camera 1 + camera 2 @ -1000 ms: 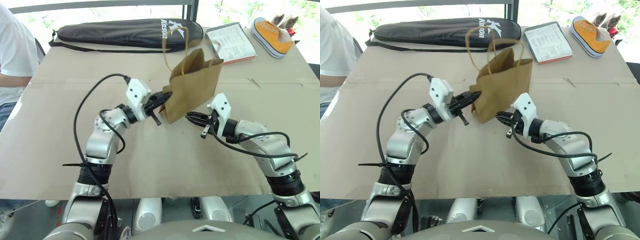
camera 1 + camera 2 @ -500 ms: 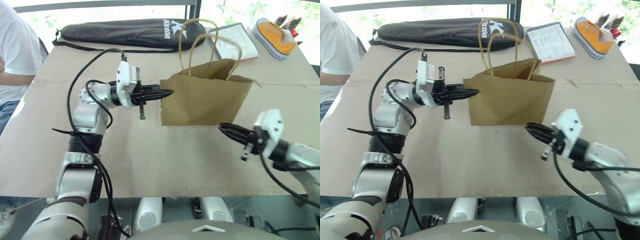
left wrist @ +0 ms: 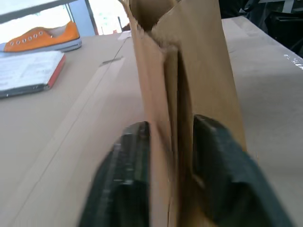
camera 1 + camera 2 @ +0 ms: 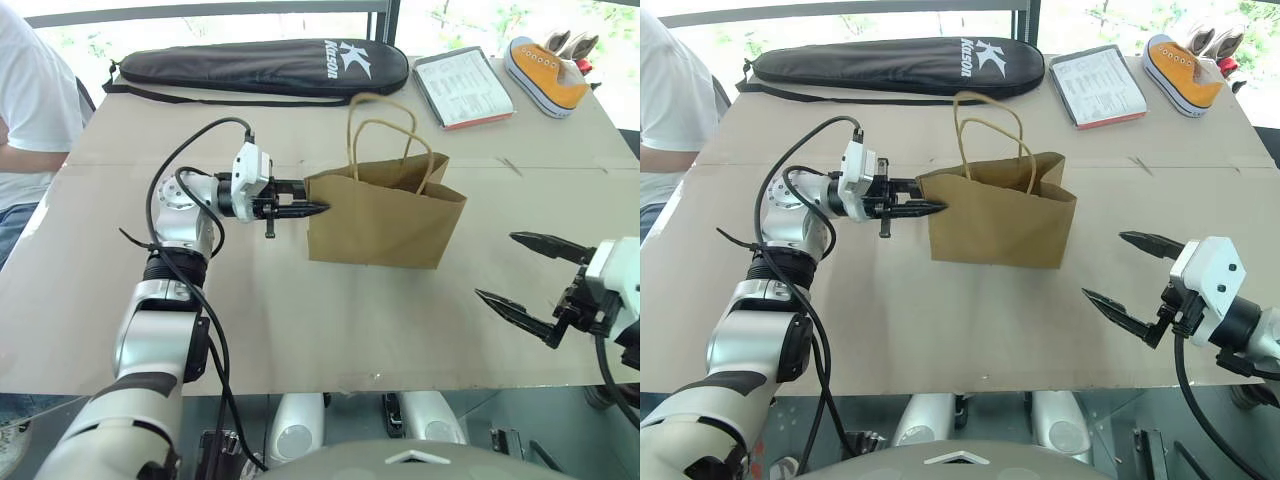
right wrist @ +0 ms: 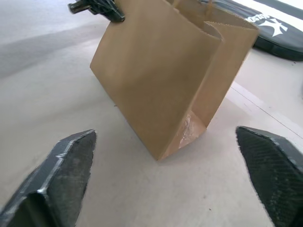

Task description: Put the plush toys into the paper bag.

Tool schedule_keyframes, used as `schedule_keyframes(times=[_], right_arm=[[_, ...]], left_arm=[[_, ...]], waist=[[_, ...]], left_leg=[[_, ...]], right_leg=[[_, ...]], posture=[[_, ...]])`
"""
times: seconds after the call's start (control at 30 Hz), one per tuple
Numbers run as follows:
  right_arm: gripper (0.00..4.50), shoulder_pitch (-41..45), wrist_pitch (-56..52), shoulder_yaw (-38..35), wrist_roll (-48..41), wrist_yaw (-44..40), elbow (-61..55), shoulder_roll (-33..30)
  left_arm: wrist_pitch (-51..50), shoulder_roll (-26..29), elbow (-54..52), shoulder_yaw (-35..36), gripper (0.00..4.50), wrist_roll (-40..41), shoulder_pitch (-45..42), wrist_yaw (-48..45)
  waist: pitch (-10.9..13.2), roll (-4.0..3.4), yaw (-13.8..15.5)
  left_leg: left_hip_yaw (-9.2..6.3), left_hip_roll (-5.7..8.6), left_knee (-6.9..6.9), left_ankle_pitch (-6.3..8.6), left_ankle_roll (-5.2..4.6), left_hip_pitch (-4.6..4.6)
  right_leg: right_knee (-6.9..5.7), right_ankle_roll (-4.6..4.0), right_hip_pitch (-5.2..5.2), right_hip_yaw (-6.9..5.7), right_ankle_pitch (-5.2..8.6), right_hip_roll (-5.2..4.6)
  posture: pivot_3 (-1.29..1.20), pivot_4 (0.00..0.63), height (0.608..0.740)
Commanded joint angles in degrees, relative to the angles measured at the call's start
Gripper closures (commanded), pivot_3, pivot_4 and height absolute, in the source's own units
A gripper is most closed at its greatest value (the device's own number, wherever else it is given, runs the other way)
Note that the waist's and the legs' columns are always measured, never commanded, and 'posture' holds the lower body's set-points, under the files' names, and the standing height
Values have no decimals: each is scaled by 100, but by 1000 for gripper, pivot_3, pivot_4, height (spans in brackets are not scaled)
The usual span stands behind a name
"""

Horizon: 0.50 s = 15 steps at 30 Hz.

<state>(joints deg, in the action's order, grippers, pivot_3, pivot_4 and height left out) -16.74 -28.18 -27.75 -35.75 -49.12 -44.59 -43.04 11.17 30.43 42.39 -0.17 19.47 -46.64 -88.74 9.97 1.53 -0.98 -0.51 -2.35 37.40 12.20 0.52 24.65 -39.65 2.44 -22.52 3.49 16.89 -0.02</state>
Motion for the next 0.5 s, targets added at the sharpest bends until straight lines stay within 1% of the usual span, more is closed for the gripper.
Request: schedule_keyframes(times=[0.03, 0.13, 0.2, 0.27, 0.33, 0.4, 0.43, 0.5], right_arm=[[0, -57, 223, -262, -35, -132, 142, -65], [0, -252, 320, -540, -59, -338, 309, -117], [0, -451, 368, -820, -117, -539, 470, -150], [0, -698, 435, -1073, -92, -764, 662, -181], [0, -838, 524, -1195, -39, -886, 789, -189], [0, -1030, 598, -1391, 42, -1015, 1000, -196], [0, -1115, 630, -1478, 87, -1073, 1079, -207], [0, -1249, 637, -1579, 73, -1199, 1142, -241]], left_arm=[[-1253, 409, -1377, 301, 1121, 234, 621, 719], [-2089, 821, -2785, 585, 100, 344, 1646, 1348], [-2835, 1111, -3792, 1013, 100, 663, 2569, 1736], [-3311, 1289, -4621, 1481, 100, 867, 3514, 2108], [-3641, 1373, -5142, 1741, 100, 1080, 4087, 2299], [-3823, 1339, -5801, 2159, 100, 1239, 5098, 2405], [-3886, 1290, -6063, 2362, 100, 1290, 5519, 2487], [-4002, 1220, -6303, 2640, 100, 1480, 5962, 2614]], waist=[[0, 0, -9], [0, -2, -78], [-1, -4, -107], [-1, -4, -108], [-1, -4, -77], [4, -9, -33], [5, -11, -32], [1, -17, -43]], left_leg=[[0, 0, 0, 0, 0, 0], [0, -7, -5, 0, 0, -4], [-9, -28, -10, 0, 0, -6], [-12, -37, -14, 1, 1, -13], [-9, -39, -15, 1, 1, -23], [5, -44, -12, 0, 1, -48], [17, -63, -14, 1, 2, -65], [38, -70, -24, 2, 3, -103]], right_leg=[[0, -6, 0, 0, -3, -1], [-7, -8, -1, 0, -4, -2], [-9, -9, -2, 1, -4, -4], [-8, -9, 3, 1, -4, -6], [-8, -11, 9, 4, -3, -11], [-5, 5, 36, -8, 10, -18], [4, -14, 47, 7, 25, -46], [35, -15, 92, 27, 27, -68]], posture=[[0, 150, 740], [0, 150, 740], [0, 150, 740], [0, 150, 740], [0, 150, 740], [0, 150, 740], [0, 150, 740], [0, 150, 740]])
